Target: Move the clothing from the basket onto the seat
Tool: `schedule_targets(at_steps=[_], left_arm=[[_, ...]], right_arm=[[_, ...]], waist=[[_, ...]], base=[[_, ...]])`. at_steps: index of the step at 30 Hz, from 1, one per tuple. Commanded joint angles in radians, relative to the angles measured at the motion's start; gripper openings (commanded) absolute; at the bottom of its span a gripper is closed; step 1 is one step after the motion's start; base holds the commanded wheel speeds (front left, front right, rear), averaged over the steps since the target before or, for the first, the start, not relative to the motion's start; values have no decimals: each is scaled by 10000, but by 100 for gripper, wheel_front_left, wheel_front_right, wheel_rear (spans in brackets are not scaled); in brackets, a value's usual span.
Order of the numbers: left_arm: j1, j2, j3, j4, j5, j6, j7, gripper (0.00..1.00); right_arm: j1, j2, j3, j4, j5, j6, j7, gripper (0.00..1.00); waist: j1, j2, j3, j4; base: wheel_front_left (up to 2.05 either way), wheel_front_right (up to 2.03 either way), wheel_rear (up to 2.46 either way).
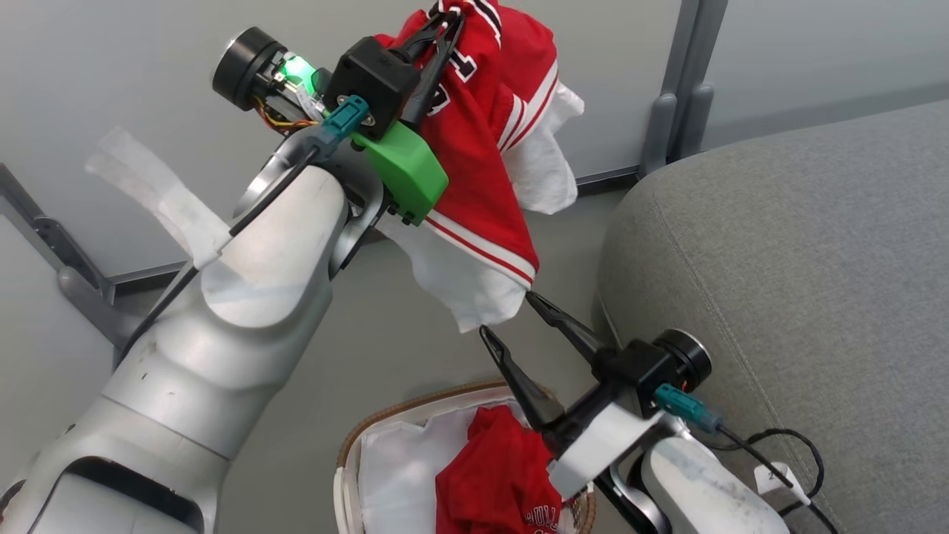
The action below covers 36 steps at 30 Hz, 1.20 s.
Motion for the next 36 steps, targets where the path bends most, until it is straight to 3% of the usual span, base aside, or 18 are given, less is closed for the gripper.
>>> schedule_targets(at_steps=[1,8,14,26,27,31,32,36], left_arm=[[-203,-78,-46,69,-95,3,-93,0],[-183,-340,-385,260,-229,3,-285,0],[98,-468,-503,172,-415,3,-444,0],[165,-660,-830,-227,-733,3,-513,0],[168,-663,-848,-259,-751,3,-523,0],[273,-697,-953,-367,-846,3,-523,0],[289,-699,-966,-374,-866,3,-520,0],[363,-664,-960,-355,-991,9,-529,0]], right_arm=[[-258,-33,58,81,257,-6,-23,100],[-938,-39,-524,154,846,-6,-23,100],[-1388,-33,-895,812,650,-7,-23,100],[-2188,-32,-806,2297,544,-7,-23,100],[-2265,-32,-723,2355,604,-7,-23,62],[-2500,-33,-496,2473,684,-7,-23,20],[-2550,-32,-445,2478,700,-7,-23,0],[-2673,-33,-363,2404,724,-7,-23,0]], waist=[[1,0,-2,142],[1,0,-7,416],[1,0,0,581],[1,0,-8,959],[1,0,-10,974],[1,0,-23,1000],[1,0,-25,1002],[1,0,-35,985]], base=[[0,0,0],[0,0,0],[0,0,0],[0,0,0],[0,0,0],[0,0,0],[0,0,0],[0,0,0]])
